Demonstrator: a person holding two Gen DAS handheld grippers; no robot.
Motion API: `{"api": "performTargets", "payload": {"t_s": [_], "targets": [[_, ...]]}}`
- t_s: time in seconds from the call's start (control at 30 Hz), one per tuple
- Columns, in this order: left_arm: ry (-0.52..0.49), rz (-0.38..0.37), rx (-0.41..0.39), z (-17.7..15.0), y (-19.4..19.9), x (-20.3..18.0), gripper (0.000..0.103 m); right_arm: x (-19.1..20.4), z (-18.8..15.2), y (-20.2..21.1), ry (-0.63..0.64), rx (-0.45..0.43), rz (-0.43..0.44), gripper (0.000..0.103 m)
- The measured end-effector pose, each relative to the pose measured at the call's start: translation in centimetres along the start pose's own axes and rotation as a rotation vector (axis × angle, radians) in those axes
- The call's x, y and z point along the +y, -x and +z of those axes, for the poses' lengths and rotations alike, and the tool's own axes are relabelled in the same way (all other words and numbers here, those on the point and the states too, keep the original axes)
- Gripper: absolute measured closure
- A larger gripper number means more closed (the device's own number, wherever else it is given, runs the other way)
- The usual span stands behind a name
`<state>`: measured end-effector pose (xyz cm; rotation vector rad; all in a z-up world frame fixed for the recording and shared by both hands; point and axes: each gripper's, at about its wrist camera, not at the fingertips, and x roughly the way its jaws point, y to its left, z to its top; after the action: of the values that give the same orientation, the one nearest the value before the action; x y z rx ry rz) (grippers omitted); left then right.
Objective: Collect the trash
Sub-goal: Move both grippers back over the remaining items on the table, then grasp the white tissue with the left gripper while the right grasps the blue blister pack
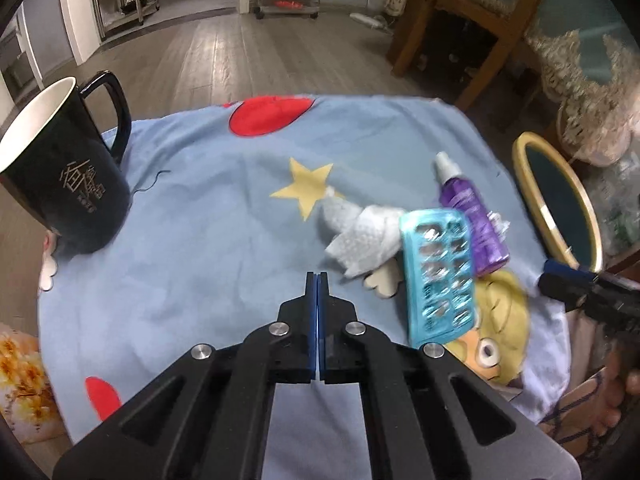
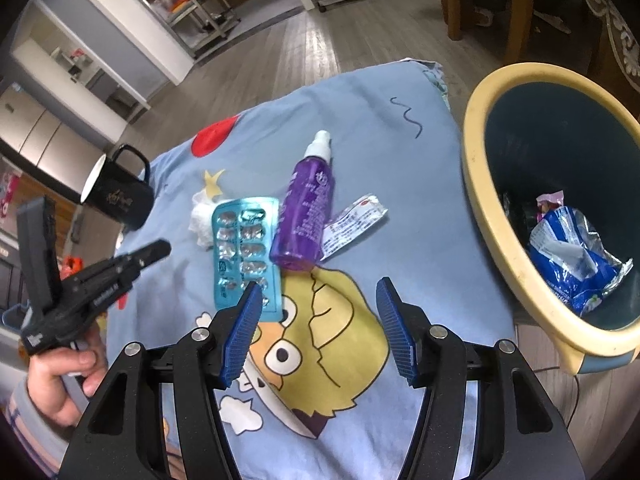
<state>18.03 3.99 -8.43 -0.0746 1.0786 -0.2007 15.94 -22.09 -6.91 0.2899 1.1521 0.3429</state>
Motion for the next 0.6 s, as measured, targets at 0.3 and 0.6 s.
{"api": "performTargets", "payload": {"t_s": [0.3,0.6], "targets": [[0.020,-0.099,-0.002,1.6,-2.5,-1.1,0.070,0.7,0.0,-0.3,0.024,0.004,-0.005,0.042],[-0.008,-0.117,0.027,2.0,-4.5,-2.0,0.070,0.9,0.5,-0.9,0.027,0.007,-0.001,0.042]]}}
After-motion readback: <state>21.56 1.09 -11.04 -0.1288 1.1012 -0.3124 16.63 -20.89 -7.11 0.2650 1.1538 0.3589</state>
